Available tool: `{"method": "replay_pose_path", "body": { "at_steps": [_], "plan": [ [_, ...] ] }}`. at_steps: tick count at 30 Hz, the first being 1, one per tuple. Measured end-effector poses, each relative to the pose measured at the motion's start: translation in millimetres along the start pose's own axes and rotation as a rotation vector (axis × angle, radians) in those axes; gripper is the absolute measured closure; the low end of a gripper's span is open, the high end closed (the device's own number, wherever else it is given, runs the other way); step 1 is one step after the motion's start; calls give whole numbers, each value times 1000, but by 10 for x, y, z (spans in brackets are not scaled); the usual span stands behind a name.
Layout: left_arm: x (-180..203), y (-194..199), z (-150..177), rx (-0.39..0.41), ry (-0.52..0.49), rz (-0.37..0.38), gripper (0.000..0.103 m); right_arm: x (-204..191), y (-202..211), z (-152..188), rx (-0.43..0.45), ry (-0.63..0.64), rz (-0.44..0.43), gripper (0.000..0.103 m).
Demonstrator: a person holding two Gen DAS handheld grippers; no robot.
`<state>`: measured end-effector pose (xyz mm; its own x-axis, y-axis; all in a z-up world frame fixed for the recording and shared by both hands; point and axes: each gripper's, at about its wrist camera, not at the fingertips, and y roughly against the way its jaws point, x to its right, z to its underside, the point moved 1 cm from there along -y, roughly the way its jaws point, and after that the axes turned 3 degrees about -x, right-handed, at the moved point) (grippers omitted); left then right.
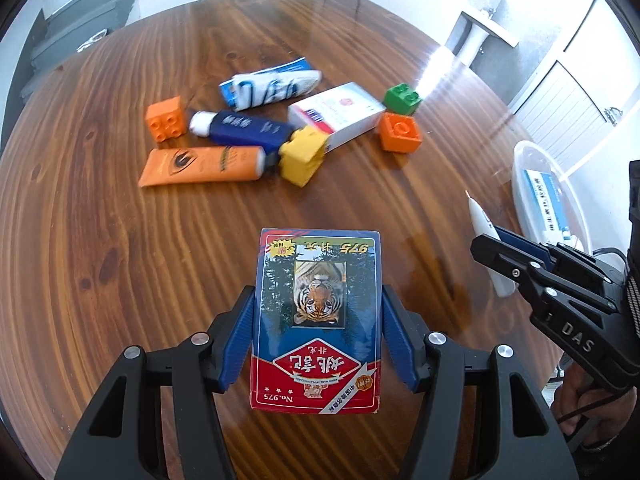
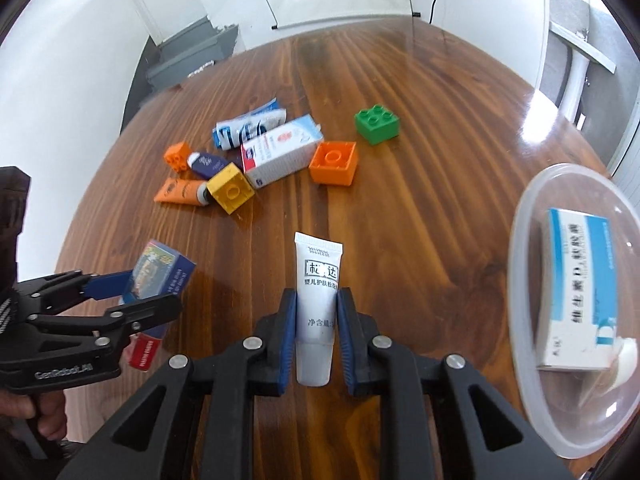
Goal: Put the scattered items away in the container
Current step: 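Carry the card box and white tube with both tools over the bowl, then release the card box with the left tool while the right releases the tube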
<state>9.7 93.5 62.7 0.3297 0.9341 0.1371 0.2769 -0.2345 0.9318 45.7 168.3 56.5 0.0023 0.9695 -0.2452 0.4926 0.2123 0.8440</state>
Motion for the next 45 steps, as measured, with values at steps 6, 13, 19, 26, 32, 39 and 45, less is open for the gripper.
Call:
{"method": "replay_pose_path", "body": {
  "at_steps": [6, 13, 19, 26, 32, 39, 45],
  "plan": [
    [471, 8, -179, 13, -74, 34, 40, 282, 280, 17, 40, -21, 33, 81],
    [1041, 23, -357, 24, -159, 67, 40, 829, 637, 48, 90, -108, 80, 81],
    [1529, -34, -514, 15, -232, 103, 40, 1249, 862, 57, 111, -168, 132, 81],
    [2116, -119, -712, 22, -310, 154, 40, 1718, 1095, 179, 124, -224, 199, 81],
    [2574, -201, -838, 27, -366, 192, 40, 2010, 1201, 252, 123, -256, 225, 81],
    [2827, -304, -910, 21, -387, 215, 40, 2129, 1198, 266, 105, -225, 218, 81],
    [2885, -395, -943, -15, -347, 239, 39, 2207, 1144, 206, 89, -196, 207, 80]
  ]
}}
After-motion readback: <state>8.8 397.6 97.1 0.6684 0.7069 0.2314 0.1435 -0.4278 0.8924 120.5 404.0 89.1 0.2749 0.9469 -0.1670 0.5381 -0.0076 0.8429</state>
